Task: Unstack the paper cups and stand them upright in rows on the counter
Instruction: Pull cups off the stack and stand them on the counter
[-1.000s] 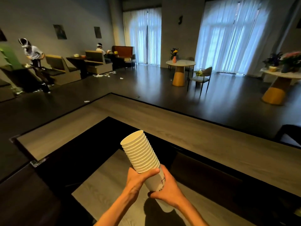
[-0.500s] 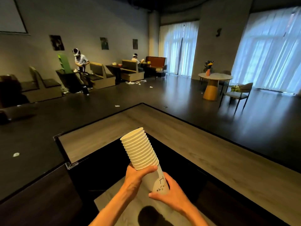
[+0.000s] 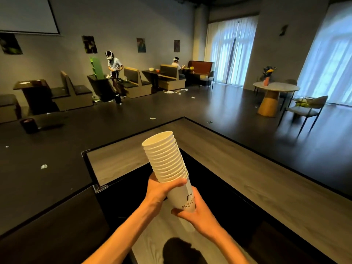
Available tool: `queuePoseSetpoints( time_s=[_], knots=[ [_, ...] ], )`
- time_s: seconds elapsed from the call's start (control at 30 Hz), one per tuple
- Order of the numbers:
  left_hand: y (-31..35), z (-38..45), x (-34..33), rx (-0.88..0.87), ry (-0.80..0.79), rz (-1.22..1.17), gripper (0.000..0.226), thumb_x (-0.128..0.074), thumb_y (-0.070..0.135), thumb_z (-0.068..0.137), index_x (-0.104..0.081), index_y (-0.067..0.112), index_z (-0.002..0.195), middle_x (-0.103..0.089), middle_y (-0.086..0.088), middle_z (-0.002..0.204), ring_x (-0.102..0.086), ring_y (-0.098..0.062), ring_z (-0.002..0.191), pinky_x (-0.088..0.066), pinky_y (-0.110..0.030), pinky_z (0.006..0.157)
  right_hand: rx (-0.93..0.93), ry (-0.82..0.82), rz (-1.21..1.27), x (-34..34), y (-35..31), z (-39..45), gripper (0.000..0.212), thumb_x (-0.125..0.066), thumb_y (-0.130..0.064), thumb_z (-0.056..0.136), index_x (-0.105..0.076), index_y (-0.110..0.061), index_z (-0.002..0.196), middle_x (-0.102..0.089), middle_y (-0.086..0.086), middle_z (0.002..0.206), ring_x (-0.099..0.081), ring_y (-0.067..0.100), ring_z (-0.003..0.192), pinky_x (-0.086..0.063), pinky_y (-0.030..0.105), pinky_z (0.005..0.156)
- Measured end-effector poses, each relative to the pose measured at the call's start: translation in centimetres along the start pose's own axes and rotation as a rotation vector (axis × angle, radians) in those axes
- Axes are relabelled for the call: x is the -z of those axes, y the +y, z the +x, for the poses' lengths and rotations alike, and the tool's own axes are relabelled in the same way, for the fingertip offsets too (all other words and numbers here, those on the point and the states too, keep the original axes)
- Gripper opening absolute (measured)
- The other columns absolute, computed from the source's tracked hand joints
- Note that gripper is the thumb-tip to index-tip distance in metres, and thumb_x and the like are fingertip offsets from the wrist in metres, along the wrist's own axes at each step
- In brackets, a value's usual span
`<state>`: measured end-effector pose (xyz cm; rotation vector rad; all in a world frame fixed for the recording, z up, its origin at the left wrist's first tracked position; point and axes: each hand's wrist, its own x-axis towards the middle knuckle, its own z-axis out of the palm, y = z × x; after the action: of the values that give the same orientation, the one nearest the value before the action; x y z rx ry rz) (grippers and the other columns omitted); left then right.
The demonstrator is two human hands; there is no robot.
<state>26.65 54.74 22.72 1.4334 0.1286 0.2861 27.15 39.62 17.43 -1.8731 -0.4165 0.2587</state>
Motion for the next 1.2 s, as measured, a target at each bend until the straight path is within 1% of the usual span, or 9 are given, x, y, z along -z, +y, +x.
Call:
queuePoseSetpoints(
  time_s=[0.17, 0.37, 0.5, 0.57, 0.73, 0.83, 0.9, 1.07, 1.2],
  knots=[
    [2.7, 3.8, -0.4, -0.027, -0.054, -0.008, 0.079, -0.094, 0.031, 0.041, -0.067, 0.013, 0.114, -0.076, -0.004, 0.103, -0.073, -0.021, 0.097, -0.060, -0.033, 0.079, 0.035, 0.067, -0.010, 1.2, -2.0, 3.1, 0.085, -0.084, -0.043, 0.068, -0.030, -0.053, 0.133, -0.051, -0.019, 0.120, -0.054, 0.000, 0.109, -0.054, 0.029, 0.091],
    [4.3, 13.6, 0.7, -0.022, -0.128, -0.025, 0.077, -0.093, 0.032, 0.038, -0.069, 0.014, 0.108, -0.077, -0.004, 0.099, -0.074, -0.020, 0.092, -0.060, -0.032, 0.075, 0.017, 0.179, 0.076, 0.9, -4.2, 12.1, 0.085, -0.087, -0.031, 0.069, -0.037, -0.043, 0.136, -0.054, -0.016, 0.123, -0.055, 0.004, 0.113, -0.054, 0.027, 0.088],
    [5.8, 19.4, 1.8, 0.003, -0.171, -0.081, 0.080, -0.094, 0.022, 0.042, -0.067, 0.010, 0.116, -0.076, -0.009, 0.102, -0.073, -0.023, 0.093, -0.060, -0.029, 0.069, 0.002, 0.243, 0.090, 0.6, -6.1, 17.0, 0.081, -0.088, -0.030, 0.067, -0.038, -0.050, 0.128, -0.056, -0.017, 0.119, -0.057, 0.005, 0.110, -0.055, 0.034, 0.093],
    [6.5, 22.7, 2.3, -0.021, -0.206, -0.063, 0.085, -0.094, 0.030, 0.038, -0.065, 0.015, 0.116, -0.076, -0.005, 0.102, -0.073, -0.018, 0.092, -0.059, -0.024, 0.066, 0.004, 0.279, 0.100, 0.7, -7.1, 19.8, 0.079, -0.087, -0.031, 0.068, -0.038, -0.052, 0.125, -0.057, -0.017, 0.118, -0.058, 0.005, 0.109, -0.055, 0.034, 0.093],
    [7.7, 29.3, 2.8, -0.080, -0.224, -0.006, 0.094, -0.092, 0.049, 0.033, -0.063, 0.022, 0.119, -0.074, 0.003, 0.106, -0.072, -0.014, 0.096, -0.060, -0.036, 0.082, 0.006, 0.352, -0.034, 1.6, -9.0, 25.6, 0.081, -0.086, -0.042, 0.067, -0.035, -0.050, 0.129, -0.055, -0.018, 0.119, -0.056, 0.002, 0.107, -0.054, 0.031, 0.088],
    [8.2, 32.5, 2.9, -0.100, -0.240, -0.029, 0.082, -0.096, 0.042, 0.033, -0.066, 0.025, 0.107, -0.076, 0.007, 0.096, -0.073, -0.007, 0.088, -0.059, -0.024, 0.070, 0.026, 0.403, -0.069, 1.5, -8.9, 28.7, 0.085, -0.085, -0.048, 0.063, -0.033, -0.050, 0.131, -0.054, -0.018, 0.119, -0.057, 0.005, 0.108, -0.057, 0.036, 0.088],
    [8.3, 33.9, 2.9, -0.109, -0.243, -0.014, 0.072, -0.100, 0.031, 0.040, -0.065, 0.028, 0.103, -0.076, 0.008, 0.093, -0.073, -0.004, 0.085, -0.057, -0.020, 0.066, 0.032, 0.434, -0.068, 1.3, -9.1, 30.1, 0.085, -0.086, -0.048, 0.063, -0.033, -0.051, 0.129, -0.053, -0.017, 0.119, -0.056, 0.006, 0.108, -0.057, 0.034, 0.087],
    [7.5, 37.1, 3.1, -0.041, -0.190, -0.063, 0.071, -0.098, 0.025, 0.049, -0.064, 0.023, 0.110, -0.075, 0.000, 0.100, -0.073, -0.017, 0.092, -0.061, -0.041, 0.076, 0.036, 0.489, -0.136, 0.6, -8.9, 33.3, 0.082, -0.085, -0.041, 0.069, -0.031, -0.046, 0.131, -0.050, -0.018, 0.118, -0.054, 0.006, 0.107, -0.057, 0.033, 0.086],
    [7.0, 38.4, 3.0, 0.005, -0.092, -0.152, 0.060, -0.095, 0.018, 0.055, -0.064, 0.020, 0.107, -0.074, -0.004, 0.103, -0.072, -0.017, 0.090, -0.059, -0.038, 0.076, 0.064, 0.578, -0.256, 0.2, -7.5, 35.1, 0.083, -0.081, -0.047, 0.070, -0.032, -0.042, 0.136, -0.048, -0.016, 0.123, -0.053, 0.005, 0.110, -0.057, 0.031, 0.085]
  ],
)
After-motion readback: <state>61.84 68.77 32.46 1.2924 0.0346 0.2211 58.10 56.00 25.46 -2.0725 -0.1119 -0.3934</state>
